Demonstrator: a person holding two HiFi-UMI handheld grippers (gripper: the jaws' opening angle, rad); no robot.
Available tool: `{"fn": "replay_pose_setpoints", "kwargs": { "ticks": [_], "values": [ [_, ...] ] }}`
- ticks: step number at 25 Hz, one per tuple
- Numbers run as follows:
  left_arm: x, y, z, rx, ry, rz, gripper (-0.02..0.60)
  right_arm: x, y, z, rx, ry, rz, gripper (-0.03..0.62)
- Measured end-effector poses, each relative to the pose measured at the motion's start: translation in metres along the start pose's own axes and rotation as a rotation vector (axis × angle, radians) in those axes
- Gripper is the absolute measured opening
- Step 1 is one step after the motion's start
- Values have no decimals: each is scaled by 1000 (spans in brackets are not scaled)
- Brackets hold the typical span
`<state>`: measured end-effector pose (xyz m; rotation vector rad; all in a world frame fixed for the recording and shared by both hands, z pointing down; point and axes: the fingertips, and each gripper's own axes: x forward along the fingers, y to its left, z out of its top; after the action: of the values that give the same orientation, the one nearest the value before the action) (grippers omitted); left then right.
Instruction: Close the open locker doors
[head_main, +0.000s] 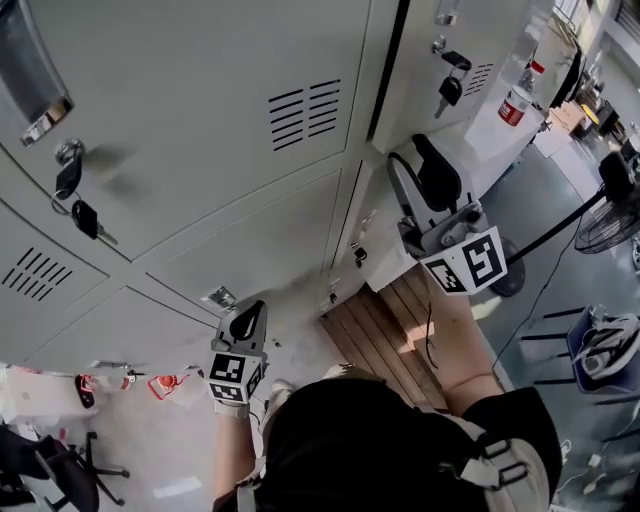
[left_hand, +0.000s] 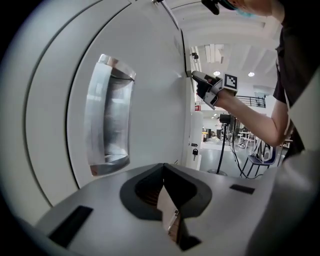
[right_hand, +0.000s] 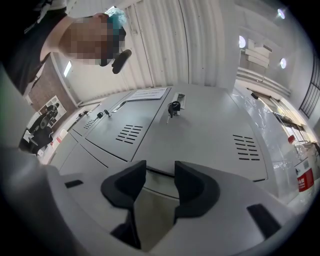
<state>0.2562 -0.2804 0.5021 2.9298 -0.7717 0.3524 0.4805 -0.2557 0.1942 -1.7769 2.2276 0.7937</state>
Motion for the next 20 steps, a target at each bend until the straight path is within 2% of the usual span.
{"fn": "replay_pose_setpoints", "kwargs": {
  "ticks": [11,20],
  "values": [
    [-8,6,-5,-18,-3,72,8,16,-5,-9,55,-26,27,156],
    [-2,0,-5,-19,-4,62,8,13,-2,-12,65,-13,47,156]
  ]
}}
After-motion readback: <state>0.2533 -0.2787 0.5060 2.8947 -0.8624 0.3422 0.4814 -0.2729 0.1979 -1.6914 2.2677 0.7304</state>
